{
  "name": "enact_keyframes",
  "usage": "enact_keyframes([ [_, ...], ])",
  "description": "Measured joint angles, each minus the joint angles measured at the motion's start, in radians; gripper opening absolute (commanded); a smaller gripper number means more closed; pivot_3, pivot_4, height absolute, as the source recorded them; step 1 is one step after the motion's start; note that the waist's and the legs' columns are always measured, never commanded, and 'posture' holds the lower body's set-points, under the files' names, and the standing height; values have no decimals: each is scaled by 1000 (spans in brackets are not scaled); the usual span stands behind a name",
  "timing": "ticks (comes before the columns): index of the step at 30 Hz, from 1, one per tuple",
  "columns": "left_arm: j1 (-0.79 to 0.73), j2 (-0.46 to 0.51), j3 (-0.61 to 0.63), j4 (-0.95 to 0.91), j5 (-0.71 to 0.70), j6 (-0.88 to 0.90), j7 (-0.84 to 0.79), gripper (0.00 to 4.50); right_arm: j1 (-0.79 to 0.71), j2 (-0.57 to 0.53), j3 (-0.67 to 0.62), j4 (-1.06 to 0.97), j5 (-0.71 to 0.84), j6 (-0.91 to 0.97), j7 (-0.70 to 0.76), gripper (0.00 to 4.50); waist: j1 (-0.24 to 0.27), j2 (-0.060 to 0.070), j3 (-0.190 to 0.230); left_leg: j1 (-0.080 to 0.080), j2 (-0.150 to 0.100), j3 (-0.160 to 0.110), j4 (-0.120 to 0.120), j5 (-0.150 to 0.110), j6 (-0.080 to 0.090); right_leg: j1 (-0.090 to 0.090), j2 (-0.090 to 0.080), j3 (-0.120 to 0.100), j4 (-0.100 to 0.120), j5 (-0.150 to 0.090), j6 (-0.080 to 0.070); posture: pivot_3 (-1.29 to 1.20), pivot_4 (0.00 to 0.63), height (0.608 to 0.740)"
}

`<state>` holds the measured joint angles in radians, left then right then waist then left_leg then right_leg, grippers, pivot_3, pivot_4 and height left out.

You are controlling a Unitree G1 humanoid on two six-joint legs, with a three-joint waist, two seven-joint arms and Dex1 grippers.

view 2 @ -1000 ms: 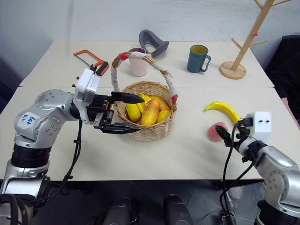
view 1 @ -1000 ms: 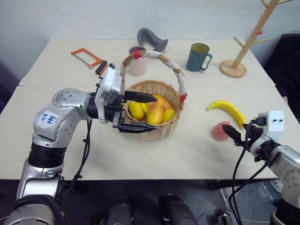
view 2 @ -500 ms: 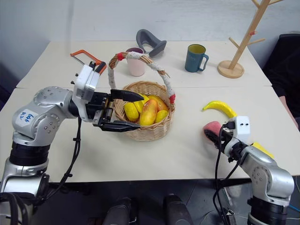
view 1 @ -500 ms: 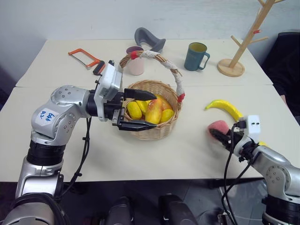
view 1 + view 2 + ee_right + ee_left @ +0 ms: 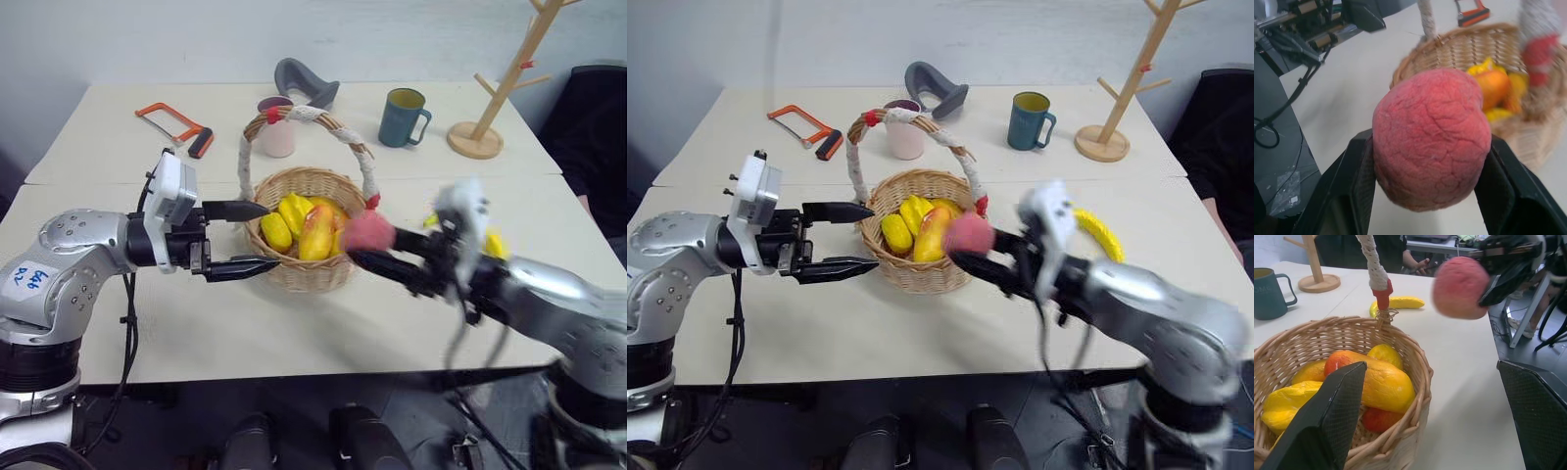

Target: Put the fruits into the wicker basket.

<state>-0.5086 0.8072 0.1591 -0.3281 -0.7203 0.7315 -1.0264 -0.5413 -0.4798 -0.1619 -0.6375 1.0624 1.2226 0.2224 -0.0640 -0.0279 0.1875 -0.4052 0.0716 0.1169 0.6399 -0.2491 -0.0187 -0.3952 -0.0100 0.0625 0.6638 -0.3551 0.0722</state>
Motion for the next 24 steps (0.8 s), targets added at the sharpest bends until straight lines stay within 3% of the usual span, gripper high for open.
enact_keyframes([
  [7, 47, 25, 48, -46, -31, 36, 39, 4500, -239, 127, 289, 288, -316, -140, -33, 2282, 2, 0, 0, -7, 0, 4, -1, 0, -1, -10, -1, 1, 0, 0, 0, 0, 150, 740],
  [13, 50, 28, 59, -53, -41, 40, 53, 4500, -280, 198, 317, 399, -402, -197, 6, 4284, 5, 0, 0, -17, 0, 2, 5, 1, -1, -19, -1, 0, 7, 0, -1, 0, 150, 740],
  [18, 38, 24, 48, -48, -41, 32, 45, 4500, -250, 195, 207, 274, -264, -109, 49, 4452, 7, 0, 0, -17, 0, 2, 7, 0, 0, -18, -2, -1, 9, 0, -1, 0, 150, 740],
  [24, -76, -24, -51, 0, -24, -1, 9, 4500, -93, 80, -17, 97, 78, 48, 27, 4452, 12, -1, 0, -16, -1, 1, 6, 0, 1, -17, -2, -2, 8, 0, -1, 0, 150, 740],
])
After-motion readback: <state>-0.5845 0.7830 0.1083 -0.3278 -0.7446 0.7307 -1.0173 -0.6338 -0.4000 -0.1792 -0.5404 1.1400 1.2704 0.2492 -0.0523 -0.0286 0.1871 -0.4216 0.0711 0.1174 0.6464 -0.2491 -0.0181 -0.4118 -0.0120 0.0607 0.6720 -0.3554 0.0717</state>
